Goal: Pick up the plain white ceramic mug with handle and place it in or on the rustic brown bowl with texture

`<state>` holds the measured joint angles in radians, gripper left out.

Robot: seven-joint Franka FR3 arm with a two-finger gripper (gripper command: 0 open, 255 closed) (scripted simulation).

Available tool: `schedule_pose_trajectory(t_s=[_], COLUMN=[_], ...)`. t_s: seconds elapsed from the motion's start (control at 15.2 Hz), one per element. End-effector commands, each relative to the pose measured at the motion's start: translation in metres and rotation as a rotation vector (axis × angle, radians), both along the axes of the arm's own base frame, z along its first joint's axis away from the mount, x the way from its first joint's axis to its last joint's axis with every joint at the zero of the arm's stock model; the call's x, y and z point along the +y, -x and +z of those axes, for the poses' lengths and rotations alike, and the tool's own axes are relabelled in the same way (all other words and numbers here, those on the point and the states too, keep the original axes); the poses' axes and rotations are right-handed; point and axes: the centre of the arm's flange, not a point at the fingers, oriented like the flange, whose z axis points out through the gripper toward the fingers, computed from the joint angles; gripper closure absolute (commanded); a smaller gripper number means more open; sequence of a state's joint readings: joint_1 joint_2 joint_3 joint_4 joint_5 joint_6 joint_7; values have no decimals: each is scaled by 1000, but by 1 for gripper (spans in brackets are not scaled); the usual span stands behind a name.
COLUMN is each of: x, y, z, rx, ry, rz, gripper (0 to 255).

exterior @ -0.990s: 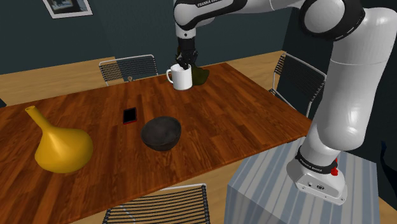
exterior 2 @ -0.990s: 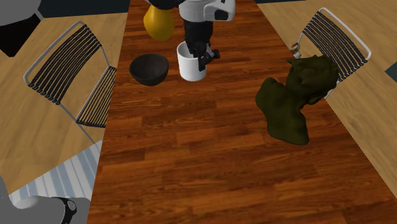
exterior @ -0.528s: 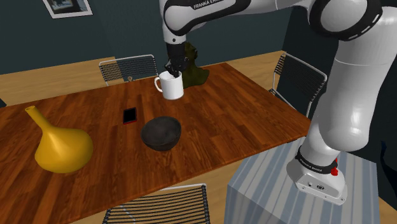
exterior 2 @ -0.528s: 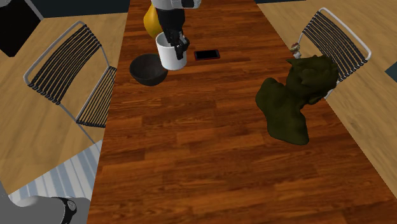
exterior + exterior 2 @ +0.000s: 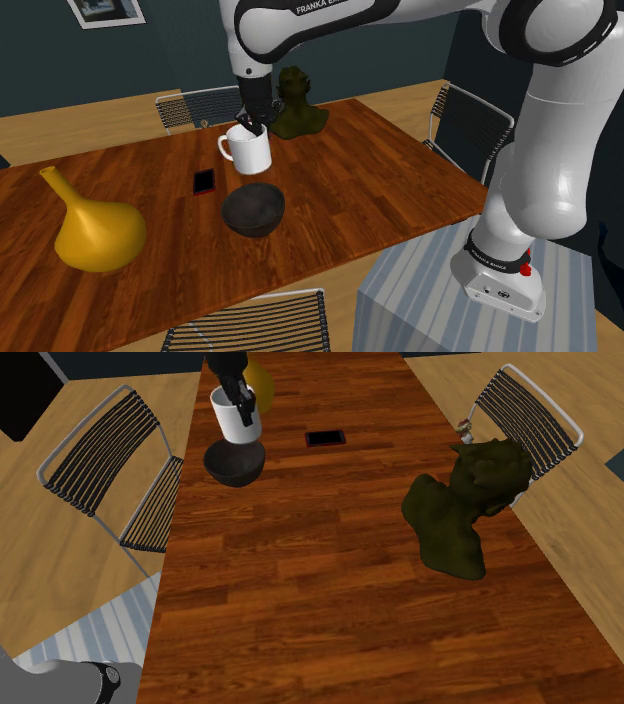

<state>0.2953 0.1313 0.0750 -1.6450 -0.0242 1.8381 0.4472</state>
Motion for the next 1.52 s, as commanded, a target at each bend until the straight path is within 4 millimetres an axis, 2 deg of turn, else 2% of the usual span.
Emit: schedule_pose_trajectory(t_s=[0.0,0.13,1.25,1.45], x=[28,60,60,60], y=[6,15,15,15], z=[-1,1,-89,-90], rx=[0,0,0,0], ry=[0,0,0,0], rz=[-1,-1,-1,-1], gripper=[255,255,255,255])
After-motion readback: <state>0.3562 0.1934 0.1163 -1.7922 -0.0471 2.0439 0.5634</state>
